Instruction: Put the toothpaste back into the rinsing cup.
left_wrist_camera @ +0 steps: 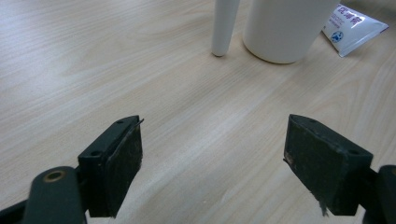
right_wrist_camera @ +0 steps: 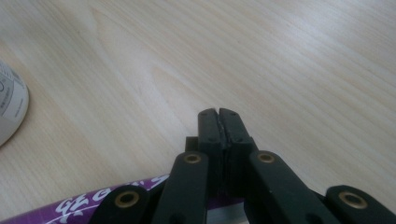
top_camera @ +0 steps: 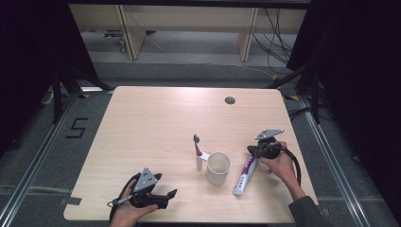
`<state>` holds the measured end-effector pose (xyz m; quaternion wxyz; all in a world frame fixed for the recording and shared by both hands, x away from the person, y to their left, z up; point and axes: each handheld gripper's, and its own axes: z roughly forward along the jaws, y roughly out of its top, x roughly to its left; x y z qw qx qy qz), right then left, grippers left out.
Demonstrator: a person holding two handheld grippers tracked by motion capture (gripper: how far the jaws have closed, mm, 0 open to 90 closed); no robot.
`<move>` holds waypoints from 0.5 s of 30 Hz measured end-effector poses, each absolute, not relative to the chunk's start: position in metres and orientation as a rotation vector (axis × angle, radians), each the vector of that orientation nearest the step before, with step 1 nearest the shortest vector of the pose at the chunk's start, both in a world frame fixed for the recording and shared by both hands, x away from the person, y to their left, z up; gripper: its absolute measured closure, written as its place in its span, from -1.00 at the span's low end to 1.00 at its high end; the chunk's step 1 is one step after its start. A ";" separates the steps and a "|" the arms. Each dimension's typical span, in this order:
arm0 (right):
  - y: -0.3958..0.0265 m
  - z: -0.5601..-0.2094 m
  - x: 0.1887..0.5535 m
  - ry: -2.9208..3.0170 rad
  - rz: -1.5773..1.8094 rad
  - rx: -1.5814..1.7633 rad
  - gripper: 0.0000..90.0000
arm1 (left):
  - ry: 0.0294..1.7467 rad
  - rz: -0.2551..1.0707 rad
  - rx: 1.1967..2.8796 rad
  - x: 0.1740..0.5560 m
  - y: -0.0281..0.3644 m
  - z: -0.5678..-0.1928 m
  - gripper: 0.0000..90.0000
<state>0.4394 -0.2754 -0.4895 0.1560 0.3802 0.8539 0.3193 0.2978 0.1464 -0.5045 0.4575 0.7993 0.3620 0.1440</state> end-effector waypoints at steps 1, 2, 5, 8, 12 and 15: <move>-0.277 -0.489 0.438 2.447 0.918 1.101 0.96 | 0.895 0.357 1.974 0.298 0.146 -0.504 -0.58; -0.280 -0.488 0.437 2.460 0.905 1.121 0.96 | 0.895 0.357 1.974 0.298 0.146 -0.504 -0.58; -0.289 -0.489 0.432 2.447 0.896 1.136 0.96 | 0.895 0.359 1.980 0.297 0.146 -0.504 -0.58; -0.296 -0.489 0.429 2.450 0.890 1.103 0.96 | 0.894 0.364 1.979 0.298 0.145 -0.505 -0.58; -0.308 -0.487 0.414 2.435 0.877 1.186 0.94 | 0.886 0.360 1.982 0.297 0.145 -0.505 -0.58; -0.314 -0.486 0.404 2.415 0.887 1.260 0.92 | 0.883 0.359 1.987 0.297 0.145 -0.505 -0.58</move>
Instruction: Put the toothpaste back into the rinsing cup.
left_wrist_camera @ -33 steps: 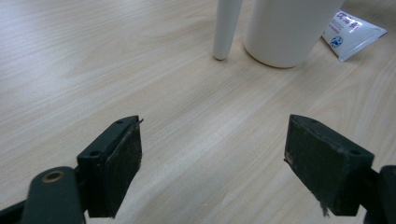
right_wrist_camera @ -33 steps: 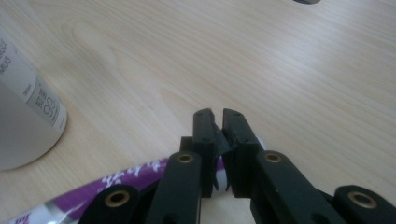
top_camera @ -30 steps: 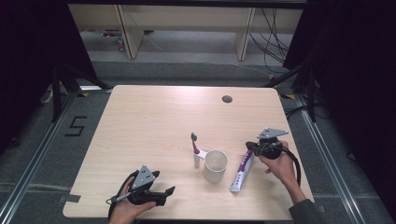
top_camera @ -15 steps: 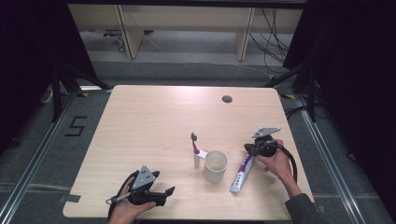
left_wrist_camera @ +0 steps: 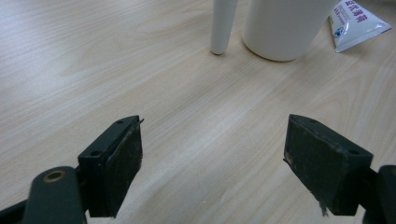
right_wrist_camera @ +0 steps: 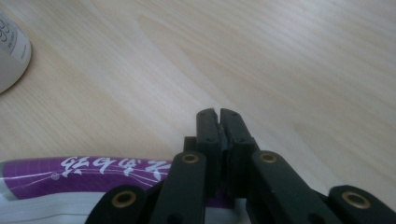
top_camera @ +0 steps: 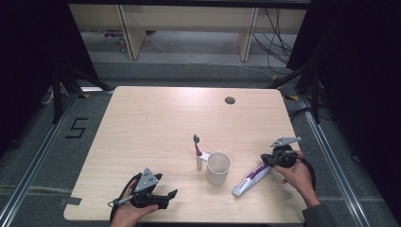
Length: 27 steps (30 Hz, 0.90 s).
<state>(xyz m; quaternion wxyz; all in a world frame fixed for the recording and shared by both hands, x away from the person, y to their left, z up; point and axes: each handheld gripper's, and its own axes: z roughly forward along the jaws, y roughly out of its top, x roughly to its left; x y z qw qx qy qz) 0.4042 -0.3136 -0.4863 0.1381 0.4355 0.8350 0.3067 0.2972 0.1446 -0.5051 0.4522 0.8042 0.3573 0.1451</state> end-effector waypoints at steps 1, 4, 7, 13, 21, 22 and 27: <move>-0.318 -0.487 0.404 2.415 0.895 1.214 0.92 | 0.882 0.358 1.993 0.297 0.145 -0.505 -0.58; -0.324 -0.483 0.397 2.432 0.860 1.258 0.92 | 0.883 0.360 1.991 0.298 0.144 -0.504 -0.58; -0.329 -0.484 0.390 2.417 0.883 1.267 0.92 | 0.881 0.356 1.994 0.297 0.144 -0.505 -0.58; -0.334 -0.483 0.376 2.423 0.872 1.298 0.92 | 0.884 0.351 1.991 0.297 0.143 -0.506 -0.58; -0.340 -0.479 0.357 2.461 0.854 1.257 0.79 | 0.890 0.353 1.984 0.297 0.142 -0.506 -0.58; -0.340 -0.479 0.357 2.461 0.854 1.257 0.79 | 0.890 0.353 1.984 0.297 0.142 -0.506 -0.58; -0.336 -0.468 0.350 2.517 0.852 1.043 0.35 | 0.890 0.349 1.984 0.298 0.142 -0.506 -0.58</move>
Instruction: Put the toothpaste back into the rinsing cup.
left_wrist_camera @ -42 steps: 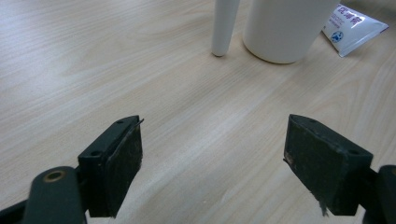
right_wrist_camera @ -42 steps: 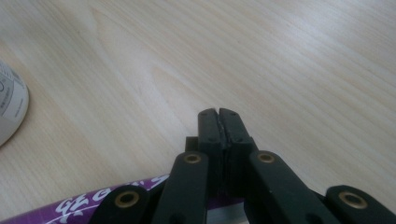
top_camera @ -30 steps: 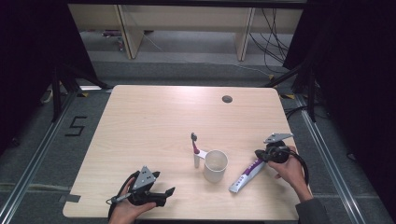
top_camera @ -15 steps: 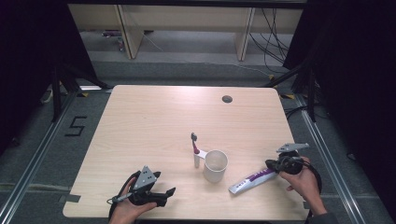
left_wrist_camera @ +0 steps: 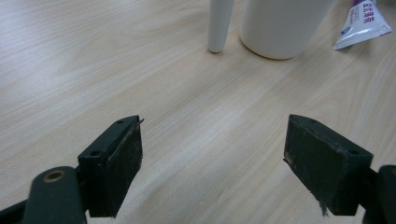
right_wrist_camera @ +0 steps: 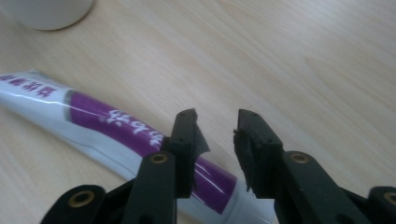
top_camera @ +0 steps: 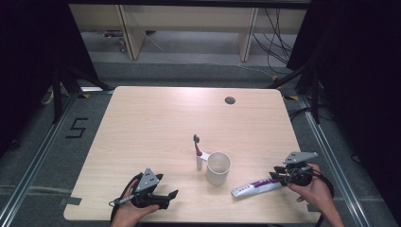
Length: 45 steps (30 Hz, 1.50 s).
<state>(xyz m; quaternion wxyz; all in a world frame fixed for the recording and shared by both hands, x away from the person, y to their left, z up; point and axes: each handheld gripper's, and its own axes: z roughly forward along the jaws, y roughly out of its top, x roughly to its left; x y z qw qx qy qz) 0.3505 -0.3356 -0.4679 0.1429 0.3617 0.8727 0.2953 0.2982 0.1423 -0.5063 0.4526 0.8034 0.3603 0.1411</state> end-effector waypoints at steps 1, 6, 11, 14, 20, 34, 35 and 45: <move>-0.333 -0.468 0.350 2.530 0.868 0.999 0.32 | 0.888 0.349 1.981 0.298 0.143 -0.507 -0.58; -0.326 -0.465 0.345 2.609 0.819 0.905 0.08 | 0.888 0.351 1.981 0.299 0.143 -0.506 -0.58; -0.315 -0.466 0.341 2.716 0.733 0.816 -0.09 | 0.892 0.350 1.981 0.299 0.142 -0.507 -0.58; -0.308 -0.469 0.343 2.757 0.651 0.742 -0.15 | 0.890 0.353 2.000 0.300 0.144 -0.506 -0.58; -0.299 -0.469 0.349 2.814 0.545 0.667 -0.09 | 0.897 0.351 1.979 0.300 0.143 -0.507 -0.58; -0.278 -0.468 0.359 2.950 0.348 0.490 0.20 | 0.894 0.338 1.993 0.299 0.142 -0.507 -0.58; -0.278 -0.468 0.359 2.950 0.348 0.490 0.20 | 0.894 0.338 1.993 0.299 0.142 -0.507 -0.58; -0.269 -0.474 0.365 2.988 0.292 0.431 0.25 | 0.888 0.342 2.001 0.299 0.143 -0.507 -0.58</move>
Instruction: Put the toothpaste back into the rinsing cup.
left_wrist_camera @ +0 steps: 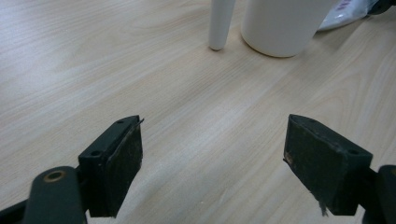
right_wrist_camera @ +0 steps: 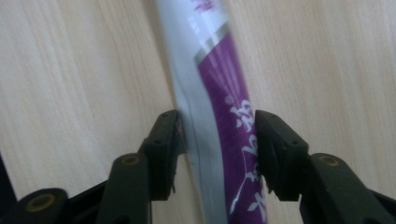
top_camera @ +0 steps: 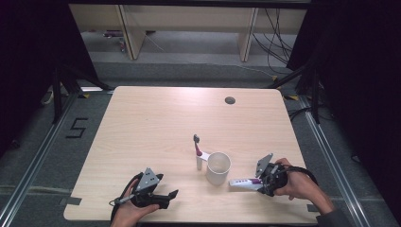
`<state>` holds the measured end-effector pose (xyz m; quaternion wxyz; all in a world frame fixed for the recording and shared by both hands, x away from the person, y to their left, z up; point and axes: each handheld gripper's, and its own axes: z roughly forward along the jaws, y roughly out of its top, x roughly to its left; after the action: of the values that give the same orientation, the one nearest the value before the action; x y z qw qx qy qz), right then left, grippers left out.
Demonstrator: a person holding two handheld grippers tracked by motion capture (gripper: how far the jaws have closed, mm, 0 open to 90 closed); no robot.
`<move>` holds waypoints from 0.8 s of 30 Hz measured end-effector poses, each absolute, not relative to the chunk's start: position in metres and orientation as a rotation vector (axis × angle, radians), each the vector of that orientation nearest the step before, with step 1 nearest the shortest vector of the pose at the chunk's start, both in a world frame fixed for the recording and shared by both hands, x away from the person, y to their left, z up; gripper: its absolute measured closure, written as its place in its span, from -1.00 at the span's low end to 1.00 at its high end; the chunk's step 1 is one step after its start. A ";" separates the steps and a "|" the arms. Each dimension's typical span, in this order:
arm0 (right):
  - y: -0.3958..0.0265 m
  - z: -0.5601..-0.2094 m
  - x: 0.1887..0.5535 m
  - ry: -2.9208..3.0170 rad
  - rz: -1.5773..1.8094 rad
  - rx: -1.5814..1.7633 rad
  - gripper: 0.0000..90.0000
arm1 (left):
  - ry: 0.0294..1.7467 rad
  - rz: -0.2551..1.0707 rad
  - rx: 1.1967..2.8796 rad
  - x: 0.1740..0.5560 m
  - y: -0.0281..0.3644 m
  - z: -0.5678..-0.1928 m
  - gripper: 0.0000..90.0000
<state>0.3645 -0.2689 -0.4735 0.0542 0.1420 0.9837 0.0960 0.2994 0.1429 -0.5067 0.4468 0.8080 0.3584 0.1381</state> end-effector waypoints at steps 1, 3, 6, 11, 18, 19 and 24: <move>-0.269 -0.474 0.365 2.978 0.258 0.438 0.29 | 0.890 0.339 1.997 0.299 0.143 -0.506 -0.58; -0.269 -0.474 0.363 2.976 0.244 0.470 0.30 | 0.891 0.338 1.990 0.301 0.143 -0.507 -0.58; -0.267 -0.473 0.362 2.992 0.218 0.468 0.32 | 0.878 0.339 2.006 0.300 0.144 -0.507 -0.58; -0.265 -0.471 0.363 3.006 0.193 0.514 0.36 | 0.881 0.335 2.008 0.300 0.144 -0.507 -0.58; -0.263 -0.471 0.364 3.018 0.168 0.510 0.45 | 0.877 0.335 2.005 0.301 0.144 -0.506 -0.58; -0.263 -0.471 0.364 3.018 0.170 0.503 0.46 | 0.890 0.337 1.982 0.301 0.142 -0.507 -0.58; -0.259 -0.471 0.362 3.035 0.128 0.514 0.62 | 0.886 0.326 1.986 0.300 0.141 -0.508 -0.58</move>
<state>0.3624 -0.2587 -0.4705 0.0303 0.1667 0.9847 0.0415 0.3003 0.1413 -0.5077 0.4541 0.8047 0.3588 0.1322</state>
